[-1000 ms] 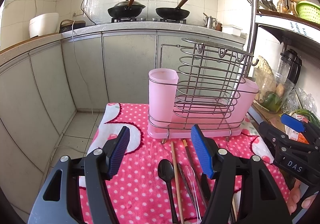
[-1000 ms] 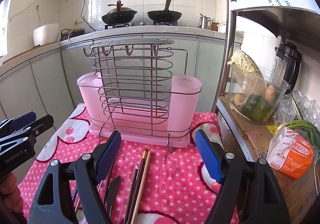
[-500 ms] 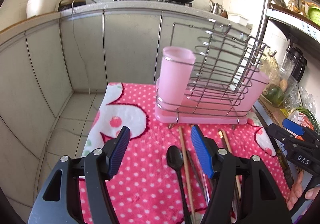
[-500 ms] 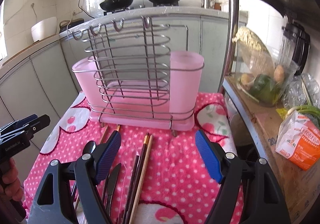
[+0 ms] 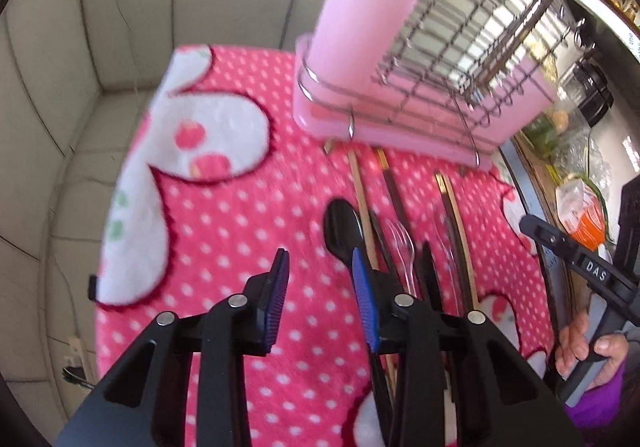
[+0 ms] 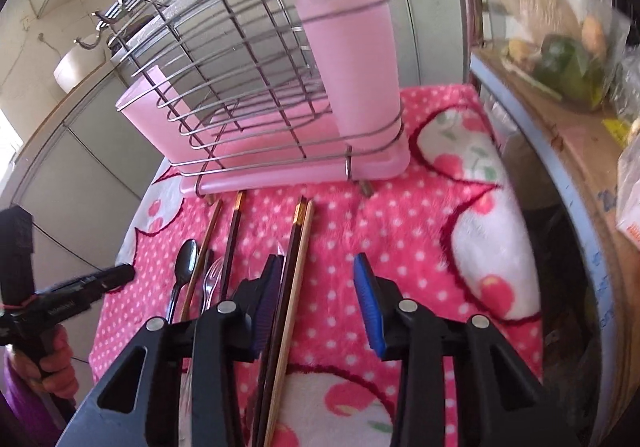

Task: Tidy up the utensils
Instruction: 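Lower the left tool and close it on the black spoon handle, then close the right tool on a wooden chopstick while the left tool holds the spoon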

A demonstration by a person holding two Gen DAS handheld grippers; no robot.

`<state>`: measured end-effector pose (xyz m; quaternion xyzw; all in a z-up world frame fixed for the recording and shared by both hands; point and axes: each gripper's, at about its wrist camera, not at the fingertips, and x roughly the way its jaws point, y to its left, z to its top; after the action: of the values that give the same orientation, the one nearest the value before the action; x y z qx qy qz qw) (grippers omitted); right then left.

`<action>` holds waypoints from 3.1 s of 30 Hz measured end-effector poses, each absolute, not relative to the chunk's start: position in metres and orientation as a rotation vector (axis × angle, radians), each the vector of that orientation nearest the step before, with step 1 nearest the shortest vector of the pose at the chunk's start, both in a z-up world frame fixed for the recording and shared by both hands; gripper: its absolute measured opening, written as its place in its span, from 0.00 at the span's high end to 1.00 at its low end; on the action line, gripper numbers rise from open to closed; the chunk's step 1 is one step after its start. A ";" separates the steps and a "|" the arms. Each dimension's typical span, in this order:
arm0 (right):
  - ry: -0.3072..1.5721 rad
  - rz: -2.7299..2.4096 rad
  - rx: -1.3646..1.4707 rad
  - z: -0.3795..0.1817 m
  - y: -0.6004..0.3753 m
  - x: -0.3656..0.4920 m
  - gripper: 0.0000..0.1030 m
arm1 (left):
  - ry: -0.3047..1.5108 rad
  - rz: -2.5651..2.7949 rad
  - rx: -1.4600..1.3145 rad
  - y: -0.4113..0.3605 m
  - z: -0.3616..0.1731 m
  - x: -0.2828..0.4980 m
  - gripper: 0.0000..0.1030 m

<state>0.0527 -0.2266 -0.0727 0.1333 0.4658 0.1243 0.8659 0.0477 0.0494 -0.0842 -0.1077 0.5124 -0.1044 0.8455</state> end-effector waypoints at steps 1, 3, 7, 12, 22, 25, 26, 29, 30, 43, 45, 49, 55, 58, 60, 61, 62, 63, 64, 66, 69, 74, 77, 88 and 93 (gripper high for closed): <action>0.988 0.270 0.297 -0.075 -0.228 0.053 0.66 | 1.102 -0.238 -0.230 0.045 -0.089 0.048 0.70; 1.012 0.287 0.327 -0.080 -0.229 0.055 0.68 | 1.140 -0.260 -0.229 0.036 -0.096 0.048 0.70; 1.052 0.321 0.374 -0.087 -0.229 0.058 0.69 | 1.184 -0.268 -0.207 0.023 -0.109 0.052 0.75; 1.108 0.366 0.422 -0.098 -0.225 0.064 0.71 | 1.210 -0.279 -0.199 0.018 -0.118 0.057 0.90; 1.226 0.381 0.460 -0.128 -0.210 0.082 0.83 | 1.184 -0.234 -0.214 0.040 -0.103 0.053 0.93; 1.228 0.387 0.461 -0.131 -0.205 0.083 0.93 | 1.206 -0.243 -0.210 0.037 -0.107 0.056 0.93; 1.226 0.378 0.449 -0.128 -0.205 0.083 0.94 | 1.215 -0.246 -0.208 0.036 -0.108 0.057 0.93; 1.233 0.352 0.413 -0.123 -0.211 0.082 0.93 | 1.230 -0.248 -0.187 0.029 -0.110 0.060 0.93; 1.239 0.343 0.413 -0.122 -0.215 0.081 0.93 | 1.234 -0.254 -0.179 0.026 -0.110 0.062 0.93; 1.312 0.372 0.331 -0.128 -0.193 0.098 0.94 | 1.392 -0.262 -0.165 0.018 -0.118 0.088 0.88; 1.312 0.356 0.342 -0.128 -0.196 0.096 0.94 | 1.384 -0.239 -0.185 0.021 -0.115 0.088 0.93; 1.317 0.310 0.381 -0.125 -0.210 0.092 0.94 | 1.385 -0.195 -0.332 0.034 -0.109 0.085 0.93; 1.357 0.329 0.359 -0.132 -0.207 0.091 0.78 | 1.405 -0.171 -0.337 0.033 -0.119 0.084 0.92; 1.363 0.360 0.360 -0.131 -0.205 0.090 0.69 | 1.411 -0.188 -0.298 0.032 -0.117 0.087 0.91; 1.367 0.361 0.353 -0.127 -0.207 0.091 0.68 | 1.413 -0.190 -0.262 0.031 -0.115 0.088 0.86; 1.372 0.362 0.350 -0.125 -0.208 0.092 0.68 | 1.414 -0.194 -0.255 0.030 -0.114 0.091 0.84; 1.375 0.366 0.346 -0.123 -0.208 0.094 0.68 | 1.418 -0.200 -0.250 0.029 -0.113 0.094 0.83; 1.376 0.366 0.339 -0.121 -0.210 0.095 0.68 | 1.427 -0.203 -0.244 0.029 -0.113 0.096 0.83; 1.375 0.362 0.320 -0.120 -0.209 0.098 0.68 | 1.431 -0.205 -0.243 0.029 -0.112 0.097 0.83; 1.376 0.352 0.292 -0.119 -0.205 0.103 0.68 | 1.440 -0.211 -0.234 0.029 -0.112 0.101 0.83; 1.380 0.354 0.261 -0.120 -0.201 0.110 0.73 | 1.456 -0.209 -0.218 0.026 -0.116 0.106 0.83; 1.396 0.347 0.200 -0.127 -0.194 0.119 0.75 | 1.491 -0.205 -0.208 0.019 -0.124 0.113 0.83; 1.405 0.354 0.215 -0.132 -0.192 0.125 0.75 | 1.510 -0.218 -0.202 0.013 -0.127 0.119 0.83; 1.432 0.381 0.148 -0.133 -0.188 0.131 0.92 | 1.536 -0.238 -0.207 0.017 -0.129 0.124 0.84; 1.371 0.383 0.204 -0.124 -0.201 0.117 0.93 | 1.452 -0.234 -0.190 0.019 -0.121 0.104 0.92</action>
<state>0.1172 -0.2011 -0.1245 0.0934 0.6281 0.1752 0.7523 0.1037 0.0185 -0.1210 -0.0867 0.6613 -0.1065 0.7375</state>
